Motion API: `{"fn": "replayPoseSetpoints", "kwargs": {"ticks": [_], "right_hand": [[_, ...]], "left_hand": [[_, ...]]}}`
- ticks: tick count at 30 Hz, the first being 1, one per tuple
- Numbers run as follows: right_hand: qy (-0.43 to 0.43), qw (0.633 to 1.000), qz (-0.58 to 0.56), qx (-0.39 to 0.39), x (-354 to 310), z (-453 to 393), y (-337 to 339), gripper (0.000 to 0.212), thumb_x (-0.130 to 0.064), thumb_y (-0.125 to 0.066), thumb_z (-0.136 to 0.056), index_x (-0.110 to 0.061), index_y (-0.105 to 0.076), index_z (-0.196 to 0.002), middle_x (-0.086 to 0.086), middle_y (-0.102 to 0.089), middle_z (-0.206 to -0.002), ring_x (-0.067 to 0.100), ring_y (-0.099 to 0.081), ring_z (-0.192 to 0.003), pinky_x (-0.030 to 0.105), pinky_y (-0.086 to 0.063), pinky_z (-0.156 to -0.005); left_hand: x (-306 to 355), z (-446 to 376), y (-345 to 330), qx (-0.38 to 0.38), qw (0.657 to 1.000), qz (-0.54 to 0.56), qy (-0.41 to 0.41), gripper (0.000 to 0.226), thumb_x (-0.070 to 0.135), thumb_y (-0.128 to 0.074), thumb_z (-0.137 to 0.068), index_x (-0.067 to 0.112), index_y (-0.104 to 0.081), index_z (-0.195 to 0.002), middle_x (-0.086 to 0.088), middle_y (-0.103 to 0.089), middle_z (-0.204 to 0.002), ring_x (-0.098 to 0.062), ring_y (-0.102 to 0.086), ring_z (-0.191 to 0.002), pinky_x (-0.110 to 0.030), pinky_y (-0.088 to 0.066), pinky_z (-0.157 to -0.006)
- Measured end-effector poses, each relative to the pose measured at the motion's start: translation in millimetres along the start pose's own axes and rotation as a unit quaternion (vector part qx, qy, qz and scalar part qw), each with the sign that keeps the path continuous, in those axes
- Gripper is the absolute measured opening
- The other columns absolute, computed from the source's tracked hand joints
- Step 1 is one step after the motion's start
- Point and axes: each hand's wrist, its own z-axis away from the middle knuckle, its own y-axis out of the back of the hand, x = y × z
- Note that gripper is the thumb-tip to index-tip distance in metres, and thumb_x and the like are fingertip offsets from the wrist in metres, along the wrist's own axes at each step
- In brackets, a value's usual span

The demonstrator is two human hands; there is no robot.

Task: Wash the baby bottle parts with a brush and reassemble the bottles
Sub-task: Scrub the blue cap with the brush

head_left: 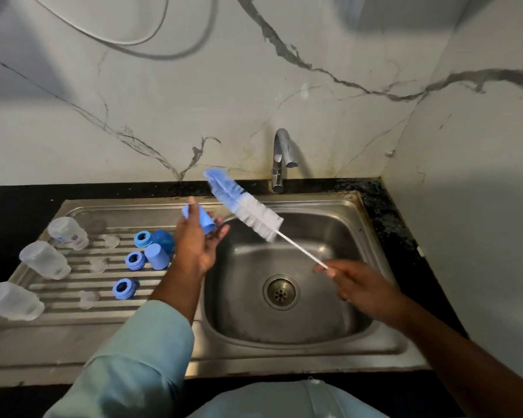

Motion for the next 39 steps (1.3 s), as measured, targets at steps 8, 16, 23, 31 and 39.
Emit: {"fn": "replayPoseSetpoints", "kwargs": {"ticks": [8,16,23,31,39], "right_hand": [[0.070,0.989,0.122,-0.043,-2,-8,-59,0.022,-0.032,-0.047,-0.099,-0.019,-0.064,-0.094,-0.020,-0.055,-0.066,-0.002,-0.050,-0.059,0.016,-0.038,-0.061],[0.043,0.988,0.146,-0.022,-2,-9,-68,0.016,-0.031,-0.048,-0.098,-0.027,-0.061,-0.089,-0.009,-0.061,-0.073,0.004,-0.057,-0.067,0.021,-0.045,-0.065],[0.042,0.993,0.101,0.044,-15,-18,-90,0.024,-0.023,-0.052,-0.097,-0.039,-0.058,-0.079,0.001,-0.065,-0.075,0.011,-0.058,-0.070,0.020,-0.043,-0.067],[0.033,0.994,0.091,0.058,-26,-19,-99,0.025,-0.015,-0.050,-0.095,-0.032,-0.058,-0.078,0.004,-0.063,-0.072,0.015,-0.056,-0.065,0.020,-0.042,-0.061],[0.035,0.994,0.086,0.064,-29,-22,-97,0.032,-0.014,-0.050,-0.095,-0.037,-0.056,-0.073,-0.006,-0.062,-0.071,0.008,-0.057,-0.066,0.019,-0.043,-0.065]], "left_hand": [[-4,21,-17,0.046,0.994,0.070,-0.064,0.053,0.027,-0.075,-0.080,0.007,-0.055,-0.125,-0.009,-0.071,-0.106,-0.023,-0.071,-0.093,-0.036,-0.059,-0.068],[-10,36,-24,0.047,0.994,0.091,-0.032,0.024,0.027,-0.068,-0.089,0.012,-0.058,-0.106,-0.006,-0.072,-0.097,-0.017,-0.073,-0.078,-0.034,-0.060,-0.060],[-30,43,-23,0.019,0.999,0.007,0.026,0.045,0.051,-0.053,-0.094,0.014,-0.062,-0.119,-0.004,-0.067,-0.088,-0.017,-0.063,-0.074,-0.036,-0.056,-0.067],[-18,49,-31,-0.007,0.999,0.035,-0.022,0.052,0.057,-0.053,-0.088,0.015,-0.058,-0.119,-0.003,-0.065,-0.082,-0.011,-0.061,-0.059,-0.026,-0.052,-0.051],[-19,58,-34,-0.023,0.996,0.087,0.000,0.046,0.037,-0.069,-0.069,0.012,-0.062,-0.106,-0.006,-0.071,-0.085,-0.017,-0.068,-0.074,-0.030,-0.059,-0.059]]}}
